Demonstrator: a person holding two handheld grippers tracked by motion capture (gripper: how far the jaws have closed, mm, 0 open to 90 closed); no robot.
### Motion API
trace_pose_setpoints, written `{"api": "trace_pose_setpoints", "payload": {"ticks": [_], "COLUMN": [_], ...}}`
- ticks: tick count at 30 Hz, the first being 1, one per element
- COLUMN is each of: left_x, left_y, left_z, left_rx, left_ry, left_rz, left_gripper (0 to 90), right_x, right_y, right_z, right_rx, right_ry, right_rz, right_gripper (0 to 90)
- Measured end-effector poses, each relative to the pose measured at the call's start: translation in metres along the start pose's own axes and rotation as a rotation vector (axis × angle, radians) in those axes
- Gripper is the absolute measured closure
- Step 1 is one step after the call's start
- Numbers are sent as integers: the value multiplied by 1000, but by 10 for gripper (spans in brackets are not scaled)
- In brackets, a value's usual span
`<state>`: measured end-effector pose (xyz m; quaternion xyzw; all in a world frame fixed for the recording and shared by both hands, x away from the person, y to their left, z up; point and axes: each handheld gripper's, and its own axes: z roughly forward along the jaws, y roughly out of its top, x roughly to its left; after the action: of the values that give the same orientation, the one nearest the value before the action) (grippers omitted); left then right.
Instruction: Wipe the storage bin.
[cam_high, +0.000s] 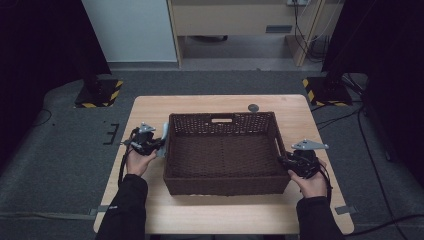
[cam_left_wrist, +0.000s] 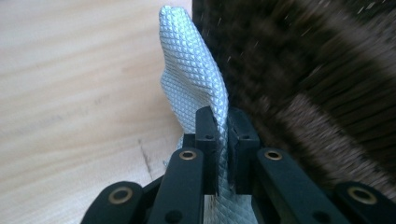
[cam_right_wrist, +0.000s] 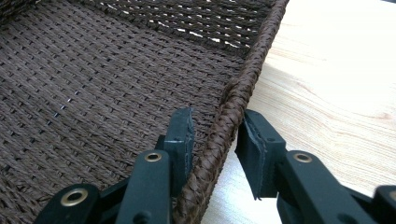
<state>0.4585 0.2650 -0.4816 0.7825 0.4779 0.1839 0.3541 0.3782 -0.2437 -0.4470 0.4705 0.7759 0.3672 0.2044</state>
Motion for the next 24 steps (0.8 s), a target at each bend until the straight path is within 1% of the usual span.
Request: {"api": "trace_pose_setpoints", "payload": {"ticks": [2, 4, 6, 7, 9, 12, 14, 15, 17, 20, 22, 24], "left_x": [1, 3, 5, 6, 5, 2, -3, -5, -6, -5, -4, -5], "left_y": [-2, -1, 6, 14, 24, 40, 45, 45, 41, 30, 20, 6], "left_z": [5, 6, -1, -9, -19, -38, -43, -42, -38, -25, -17, -5], "left_rx": [25, 25, -3, -30, -60, -115, -126, -125, -107, -71, -37, 20], "left_ry": [6, 7, 14, 20, 22, 19, 12, 6, -2, -12, -15, -21], "left_rz": [4, 0, -1, 6, 14, 40, 63, 70, 77, 63, 57, 61], "left_gripper": [840, 840, 840, 840, 840, 840, 840, 840, 840, 840, 840, 840], "right_x": [0, 0, 0, 0, 0, 0, 0, 0, 0, 0, 0, 0], "right_y": [0, 0, 0, 0, 0, 0, 0, 0, 0, 0, 0, 0], "right_z": [0, 0, 0, 0, 0, 0, 0, 0, 0, 0, 0, 0], "right_rx": [2, 3, 2, 2, 3, 2, 0, 0, 1, -1, 2, 2], "right_ry": [1, 1, 2, 2, 4, 3, -1, -1, 0, 1, 3, 3], "right_rz": [0, 0, 0, 1, 0, 0, -1, -1, 0, 2, 3, 3], "right_gripper": [660, 660, 660, 660, 660, 660, 660, 661, 660, 660, 660, 660]}}
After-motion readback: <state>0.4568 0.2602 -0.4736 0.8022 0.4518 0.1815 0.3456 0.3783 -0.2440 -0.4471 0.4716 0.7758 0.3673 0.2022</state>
